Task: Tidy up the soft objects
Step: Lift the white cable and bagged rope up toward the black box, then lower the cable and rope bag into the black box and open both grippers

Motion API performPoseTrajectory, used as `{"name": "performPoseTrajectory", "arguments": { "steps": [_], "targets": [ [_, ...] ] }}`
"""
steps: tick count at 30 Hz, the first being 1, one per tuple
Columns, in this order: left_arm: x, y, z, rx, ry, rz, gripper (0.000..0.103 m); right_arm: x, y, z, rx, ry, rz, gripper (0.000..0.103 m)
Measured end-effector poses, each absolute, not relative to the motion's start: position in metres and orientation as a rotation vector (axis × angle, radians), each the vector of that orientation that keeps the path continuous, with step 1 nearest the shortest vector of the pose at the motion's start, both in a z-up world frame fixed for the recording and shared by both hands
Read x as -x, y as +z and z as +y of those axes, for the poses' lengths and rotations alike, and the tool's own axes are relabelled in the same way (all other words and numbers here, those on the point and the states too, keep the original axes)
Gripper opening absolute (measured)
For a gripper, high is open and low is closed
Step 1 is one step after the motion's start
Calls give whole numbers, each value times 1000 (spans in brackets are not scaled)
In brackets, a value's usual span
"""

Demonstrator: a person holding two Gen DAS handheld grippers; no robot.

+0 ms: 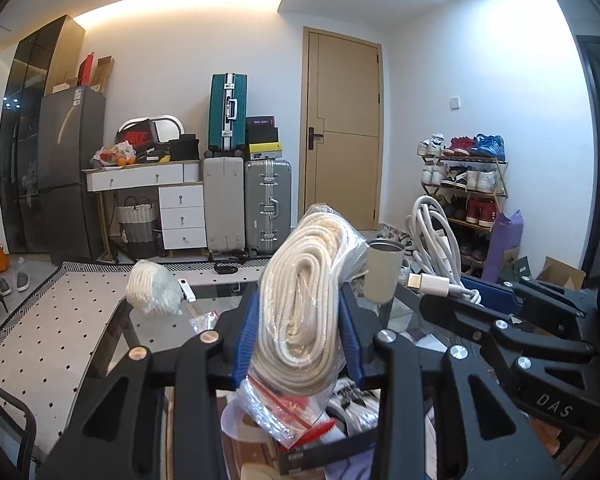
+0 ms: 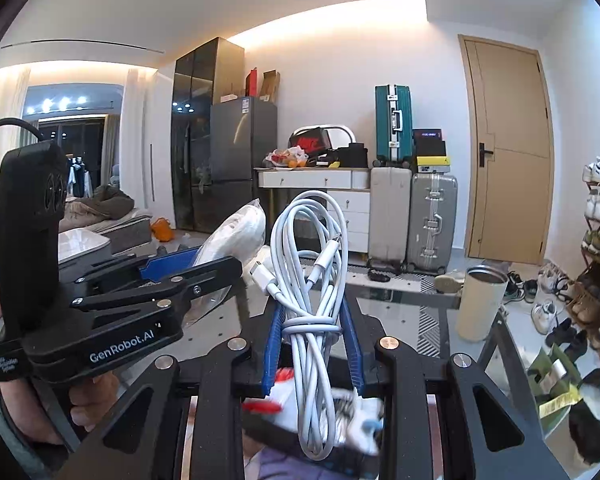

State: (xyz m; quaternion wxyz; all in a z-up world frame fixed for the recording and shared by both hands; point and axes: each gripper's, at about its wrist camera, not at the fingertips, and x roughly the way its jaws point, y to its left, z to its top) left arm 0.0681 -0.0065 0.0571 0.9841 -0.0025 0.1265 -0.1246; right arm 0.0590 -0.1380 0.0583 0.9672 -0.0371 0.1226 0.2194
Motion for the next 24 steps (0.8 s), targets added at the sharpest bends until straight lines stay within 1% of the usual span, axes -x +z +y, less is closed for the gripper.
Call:
{"name": "performPoseTrajectory", "arguments": {
  "steps": [7, 14, 18, 24],
  "targets": [
    [-102, 43, -14, -4, -237, 309, 36, -101, 50, -138, 39, 402, 330, 28],
    [-120, 30, -13, 3, -206, 393, 36, -129, 36, -152, -20, 353, 459, 28],
    [-134, 16, -19, -1, -248, 498, 36, -139, 25, -151, 6, 337, 516, 28],
    [-150, -9, -30, 13, -305, 656, 36, -168, -7, -142, 30, 311, 720, 28]
  ]
}}
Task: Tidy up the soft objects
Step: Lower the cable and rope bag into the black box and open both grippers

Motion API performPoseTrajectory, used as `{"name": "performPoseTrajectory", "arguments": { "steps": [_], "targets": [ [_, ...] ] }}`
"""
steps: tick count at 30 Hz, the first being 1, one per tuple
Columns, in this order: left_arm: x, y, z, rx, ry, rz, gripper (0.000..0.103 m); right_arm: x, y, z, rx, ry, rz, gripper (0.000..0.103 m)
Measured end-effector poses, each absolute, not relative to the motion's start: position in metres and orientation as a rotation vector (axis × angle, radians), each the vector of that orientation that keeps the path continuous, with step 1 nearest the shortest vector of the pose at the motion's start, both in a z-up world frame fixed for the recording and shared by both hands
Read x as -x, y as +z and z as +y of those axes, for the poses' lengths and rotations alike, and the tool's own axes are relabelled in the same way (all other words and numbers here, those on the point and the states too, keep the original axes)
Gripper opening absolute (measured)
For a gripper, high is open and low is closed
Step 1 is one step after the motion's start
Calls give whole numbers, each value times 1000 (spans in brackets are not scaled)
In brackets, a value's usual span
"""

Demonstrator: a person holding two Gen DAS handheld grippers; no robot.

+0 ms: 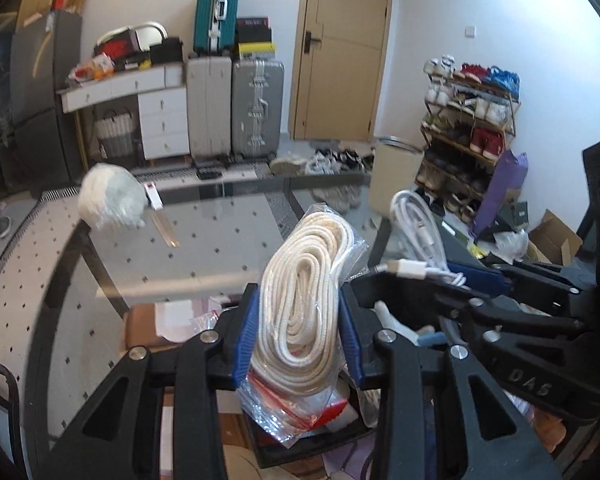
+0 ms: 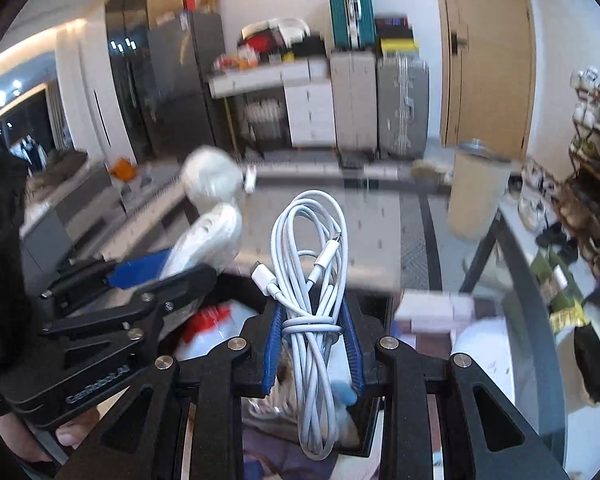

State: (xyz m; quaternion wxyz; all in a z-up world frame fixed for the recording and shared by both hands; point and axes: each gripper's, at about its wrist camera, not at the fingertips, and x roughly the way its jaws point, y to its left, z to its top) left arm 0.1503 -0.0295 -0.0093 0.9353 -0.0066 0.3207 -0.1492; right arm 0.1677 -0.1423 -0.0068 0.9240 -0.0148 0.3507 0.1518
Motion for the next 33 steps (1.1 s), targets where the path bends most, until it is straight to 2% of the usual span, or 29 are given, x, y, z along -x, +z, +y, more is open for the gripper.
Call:
{"name": "performPoseTrajectory", "arguments": {
  "steps": [3, 10, 14, 15, 17, 20, 24, 25, 26, 27, 28, 33],
  "targets": [
    [-156, -24, -40, -26, -334, 745, 36, -179, -24, -143, 31, 313, 800, 28],
    [-152, -32, -46, -55, -327, 788, 39, -190, -48, -147, 44, 331, 902, 28],
    [-148, -29, -46, -51, -325, 777, 46, -183, -45, -147, 59, 326, 881, 29],
    [-149, -27, -43, -43, -328, 769, 52, -181, -43, -149, 57, 327, 870, 29],
    [-144, -21, -39, -32, -335, 742, 59, -174, -36, -151, 47, 328, 849, 34],
    [-133, -9, -34, -17, -340, 696, 59, -164, -22, -156, 20, 339, 812, 49],
    [-121, 2, -30, 3, -352, 662, 64, -158, -12, -158, 29, 356, 776, 49],
    [-121, 4, -30, 2, -350, 660, 64, -161, -16, -156, 41, 352, 791, 46],
    [-122, 4, -31, -2, -347, 665, 63, -164, -19, -154, 44, 349, 804, 33],
    [-124, 2, -32, -6, -349, 679, 50, -168, -25, -151, 49, 353, 829, 28],
    [-127, -3, -33, -5, -359, 707, 26, -170, -29, -148, 58, 351, 842, 28],
    [-135, -21, -38, -34, -373, 766, 25, -169, -34, -138, 117, 344, 839, 28]
  ]
}}
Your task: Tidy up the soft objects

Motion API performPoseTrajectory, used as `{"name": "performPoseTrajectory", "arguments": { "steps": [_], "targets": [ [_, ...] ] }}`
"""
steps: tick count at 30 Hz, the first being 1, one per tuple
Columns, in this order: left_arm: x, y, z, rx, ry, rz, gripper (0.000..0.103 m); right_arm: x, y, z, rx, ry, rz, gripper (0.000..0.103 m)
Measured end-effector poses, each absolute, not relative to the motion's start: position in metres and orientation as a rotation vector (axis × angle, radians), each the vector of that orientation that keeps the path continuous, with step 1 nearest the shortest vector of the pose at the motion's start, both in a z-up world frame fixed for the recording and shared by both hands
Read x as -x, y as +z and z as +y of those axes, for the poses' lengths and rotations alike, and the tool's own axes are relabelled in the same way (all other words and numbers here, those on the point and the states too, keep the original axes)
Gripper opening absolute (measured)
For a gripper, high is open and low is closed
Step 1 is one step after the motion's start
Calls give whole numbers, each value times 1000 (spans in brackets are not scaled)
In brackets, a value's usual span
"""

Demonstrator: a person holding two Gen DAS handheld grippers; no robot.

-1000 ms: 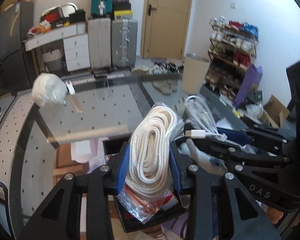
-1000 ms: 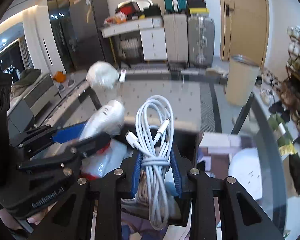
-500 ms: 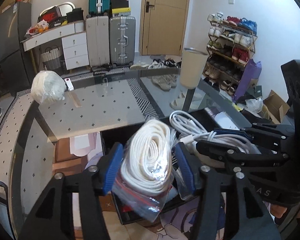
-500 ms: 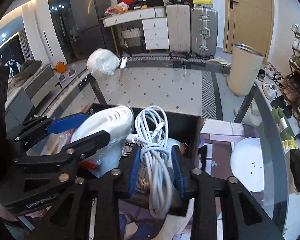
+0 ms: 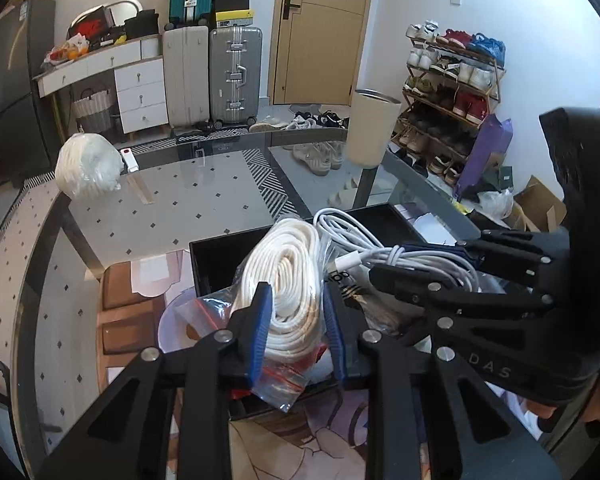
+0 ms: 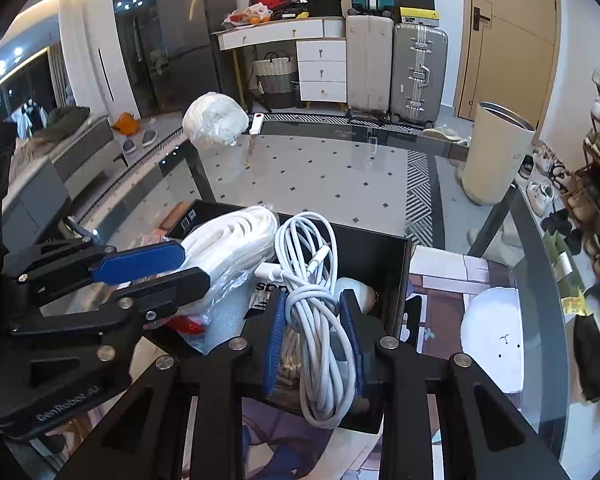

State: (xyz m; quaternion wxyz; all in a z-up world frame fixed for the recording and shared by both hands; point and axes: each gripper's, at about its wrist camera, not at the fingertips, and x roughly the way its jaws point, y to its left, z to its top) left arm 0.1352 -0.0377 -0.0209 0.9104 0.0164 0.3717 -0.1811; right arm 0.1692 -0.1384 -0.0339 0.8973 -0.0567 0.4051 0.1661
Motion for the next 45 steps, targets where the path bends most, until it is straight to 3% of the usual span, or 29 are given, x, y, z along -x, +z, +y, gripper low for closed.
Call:
{"name": "performPoseTrajectory", "arguments": {
  "steps": [6, 8, 9, 10, 11, 13, 14, 16, 19, 23, 26, 45],
  "targets": [
    [-134, -22, -39, -24, -381, 773, 25, -172, -49, -137, 133, 370, 882, 23],
    [-128, -17, -35, 0, -402, 756, 30, -168, -46, -139, 111, 390, 886, 24],
    [-125, -13, -33, 6, -399, 738, 41, -164, -43, -141, 99, 398, 880, 27],
    [-120, -9, -30, 8, -385, 711, 60, -162, -40, -143, 90, 398, 868, 31],
    [-113, -3, -28, 2, -356, 673, 64, -156, -33, -147, 80, 391, 844, 42],
    [-98, 9, -23, 6, -297, 598, 85, -145, -22, -152, 59, 385, 792, 61],
    [-91, 12, -20, 20, -284, 570, 89, -136, -15, -158, 38, 376, 755, 71],
    [-77, 20, -13, 60, -262, 514, 97, -123, -7, -164, 4, 371, 711, 79],
    [-61, 23, -10, 68, -224, 462, 102, -100, -1, -169, -34, 367, 655, 80],
    [-39, 15, -13, -1, -76, 384, 103, -74, -1, -179, -53, 249, 536, 97],
    [-29, 5, -16, -42, 16, 363, 103, -61, -4, -187, -75, 166, 473, 99],
    [-15, -16, -14, 38, -34, 367, 103, -37, -4, -187, -60, 171, 388, 101]
  ]
}}
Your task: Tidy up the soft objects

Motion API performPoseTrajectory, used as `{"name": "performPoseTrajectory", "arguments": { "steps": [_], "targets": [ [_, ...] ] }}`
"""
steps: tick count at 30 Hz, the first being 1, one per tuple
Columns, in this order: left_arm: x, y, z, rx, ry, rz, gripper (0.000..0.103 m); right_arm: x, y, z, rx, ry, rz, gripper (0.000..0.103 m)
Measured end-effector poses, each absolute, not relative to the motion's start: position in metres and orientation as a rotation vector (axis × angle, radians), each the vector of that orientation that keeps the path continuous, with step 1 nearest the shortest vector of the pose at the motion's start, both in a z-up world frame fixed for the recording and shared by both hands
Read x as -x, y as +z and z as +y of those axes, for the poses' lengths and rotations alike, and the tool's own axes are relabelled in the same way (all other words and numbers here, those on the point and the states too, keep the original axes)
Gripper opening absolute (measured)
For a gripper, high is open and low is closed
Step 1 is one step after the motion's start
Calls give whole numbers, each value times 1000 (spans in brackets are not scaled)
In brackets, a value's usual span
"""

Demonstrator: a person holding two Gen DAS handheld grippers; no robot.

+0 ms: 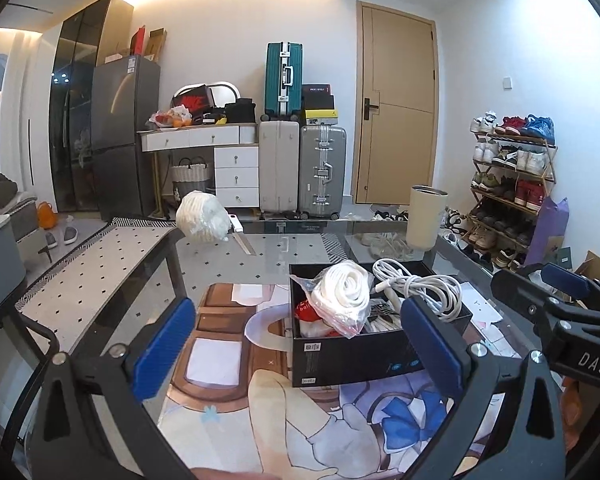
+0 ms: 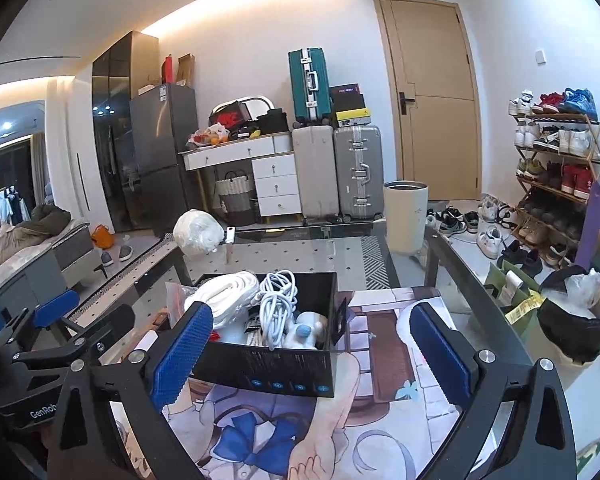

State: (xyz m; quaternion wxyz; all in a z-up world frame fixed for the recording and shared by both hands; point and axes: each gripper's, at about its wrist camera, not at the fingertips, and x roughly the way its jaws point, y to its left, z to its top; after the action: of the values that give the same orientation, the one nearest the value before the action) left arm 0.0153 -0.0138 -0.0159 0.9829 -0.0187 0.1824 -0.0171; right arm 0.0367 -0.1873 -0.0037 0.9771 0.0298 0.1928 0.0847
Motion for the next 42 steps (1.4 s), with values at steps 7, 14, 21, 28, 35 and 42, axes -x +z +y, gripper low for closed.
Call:
{"name": "performPoseTrajectory", "arguments": {
  "steps": [7, 14, 21, 28, 35, 42],
  "targets": [
    [-13, -15, -16, 31, -49, 358, 103, -38, -6, -188, -70, 175, 404, 101],
    [-14, -16, -16, 33, -50, 368, 103, -39, -9, -186, -62, 180, 424, 101],
    [-13, -16, -16, 38, -53, 367, 103, -40, -10, -185, -67, 182, 427, 101],
    [-12, -16, -15, 37, -54, 366, 103, -42, -12, -186, -72, 173, 438, 101],
    [-13, -16, -16, 35, -54, 376, 103, -43, -15, -185, -77, 178, 451, 101],
    [-14, -15, -15, 39, -55, 379, 103, -43, -17, -183, -75, 178, 451, 101]
  ]
}}
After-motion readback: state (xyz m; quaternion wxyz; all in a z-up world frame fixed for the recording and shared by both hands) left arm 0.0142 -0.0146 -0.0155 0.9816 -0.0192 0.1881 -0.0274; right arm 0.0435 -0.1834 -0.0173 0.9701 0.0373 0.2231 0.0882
